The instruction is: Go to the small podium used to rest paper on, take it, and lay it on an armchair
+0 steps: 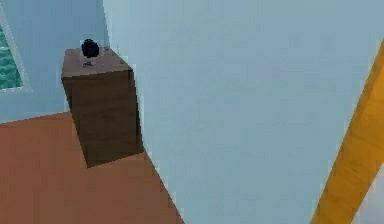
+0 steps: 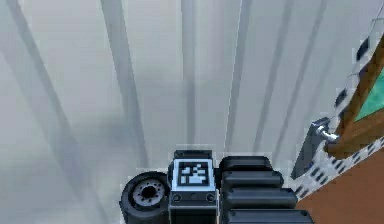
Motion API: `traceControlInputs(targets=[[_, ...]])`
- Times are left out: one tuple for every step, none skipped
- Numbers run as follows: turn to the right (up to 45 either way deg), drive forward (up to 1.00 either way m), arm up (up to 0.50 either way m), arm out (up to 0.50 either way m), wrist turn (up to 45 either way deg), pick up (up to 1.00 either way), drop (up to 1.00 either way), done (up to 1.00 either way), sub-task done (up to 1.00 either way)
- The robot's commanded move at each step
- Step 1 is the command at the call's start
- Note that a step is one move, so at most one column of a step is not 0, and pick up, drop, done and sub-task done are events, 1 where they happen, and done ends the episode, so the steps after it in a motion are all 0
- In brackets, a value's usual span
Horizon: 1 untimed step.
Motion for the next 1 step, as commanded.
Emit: traceControlInputs(targets=[[-45.0,0.00,0.00,0.00,0.0,0.00,0.00,0.00,0.00]])
